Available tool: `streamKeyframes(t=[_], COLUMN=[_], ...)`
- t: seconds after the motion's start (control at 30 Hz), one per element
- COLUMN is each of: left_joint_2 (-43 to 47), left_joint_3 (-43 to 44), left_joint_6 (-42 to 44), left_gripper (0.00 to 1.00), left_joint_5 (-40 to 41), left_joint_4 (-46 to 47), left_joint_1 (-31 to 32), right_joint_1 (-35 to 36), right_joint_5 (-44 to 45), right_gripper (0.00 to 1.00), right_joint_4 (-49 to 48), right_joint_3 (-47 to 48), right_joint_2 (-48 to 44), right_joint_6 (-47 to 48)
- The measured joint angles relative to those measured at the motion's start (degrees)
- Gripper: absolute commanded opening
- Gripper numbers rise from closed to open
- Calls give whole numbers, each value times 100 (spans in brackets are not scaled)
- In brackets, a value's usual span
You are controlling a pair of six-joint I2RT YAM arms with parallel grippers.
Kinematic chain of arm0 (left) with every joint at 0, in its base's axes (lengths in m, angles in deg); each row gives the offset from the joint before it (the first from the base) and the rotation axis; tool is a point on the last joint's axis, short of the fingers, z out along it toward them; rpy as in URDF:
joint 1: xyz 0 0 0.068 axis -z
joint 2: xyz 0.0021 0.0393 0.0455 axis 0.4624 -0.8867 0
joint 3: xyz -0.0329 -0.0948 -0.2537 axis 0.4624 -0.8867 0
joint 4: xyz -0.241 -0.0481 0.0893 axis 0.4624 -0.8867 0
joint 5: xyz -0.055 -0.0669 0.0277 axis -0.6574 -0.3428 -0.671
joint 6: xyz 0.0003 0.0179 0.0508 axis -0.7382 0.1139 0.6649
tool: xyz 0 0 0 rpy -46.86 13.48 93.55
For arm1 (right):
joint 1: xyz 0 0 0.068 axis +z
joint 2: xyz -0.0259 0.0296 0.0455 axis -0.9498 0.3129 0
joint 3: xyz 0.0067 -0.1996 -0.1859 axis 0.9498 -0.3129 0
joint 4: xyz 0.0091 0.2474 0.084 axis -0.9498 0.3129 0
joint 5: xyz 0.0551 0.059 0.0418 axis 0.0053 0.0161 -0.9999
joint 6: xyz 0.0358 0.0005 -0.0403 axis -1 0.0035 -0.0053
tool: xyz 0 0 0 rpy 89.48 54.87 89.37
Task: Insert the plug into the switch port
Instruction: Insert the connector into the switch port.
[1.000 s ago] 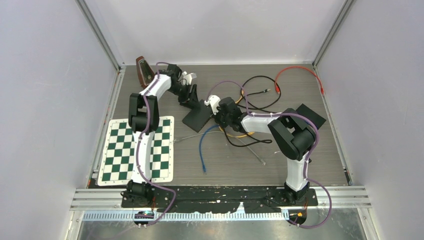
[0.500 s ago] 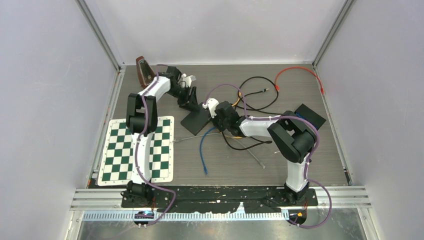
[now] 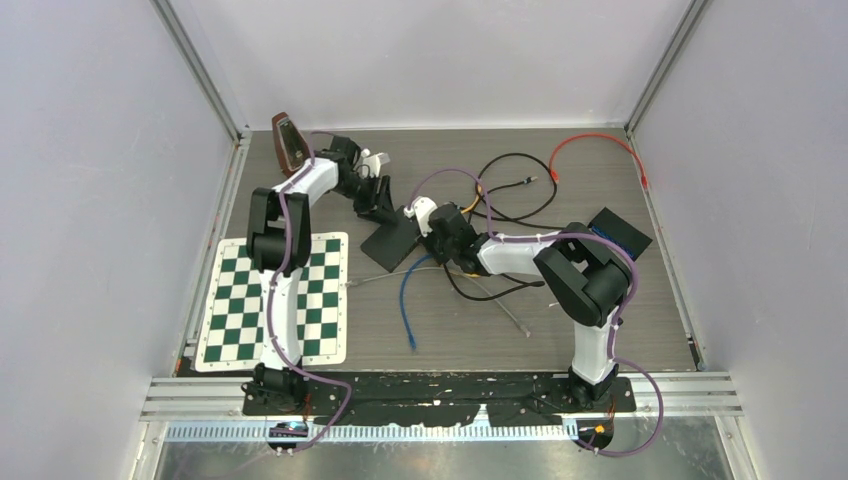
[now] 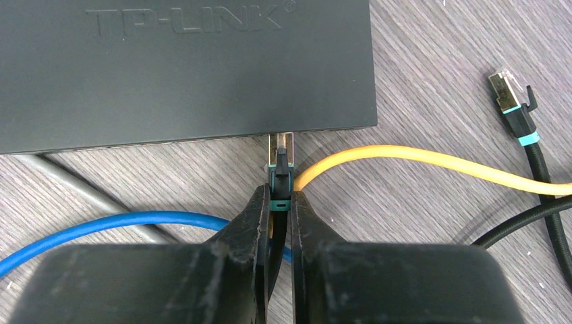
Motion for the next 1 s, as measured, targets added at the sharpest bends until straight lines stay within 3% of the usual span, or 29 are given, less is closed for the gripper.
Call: streamKeyframes(t=[0.4,0.53,1.0], left_joint_2=[372,660,960], left_joint_3=[-573,-1121,-1683], left_joint_6=[-35,-105,-280], left_gripper=[43,42,41], left_joint_5=[229,240,315], left_joint_4=[549,1121,1788], left_joint_1=[76,79,101], right_joint_1=[-20,-20,-33], right_joint_5=[-55,-39,-133], right_gripper=[5,5,5], right_joint_4=[415,402,-293], right_joint_3=[308,306,-39], right_joint_2=[90,90,59], right_joint_6=[-210,-313,-168])
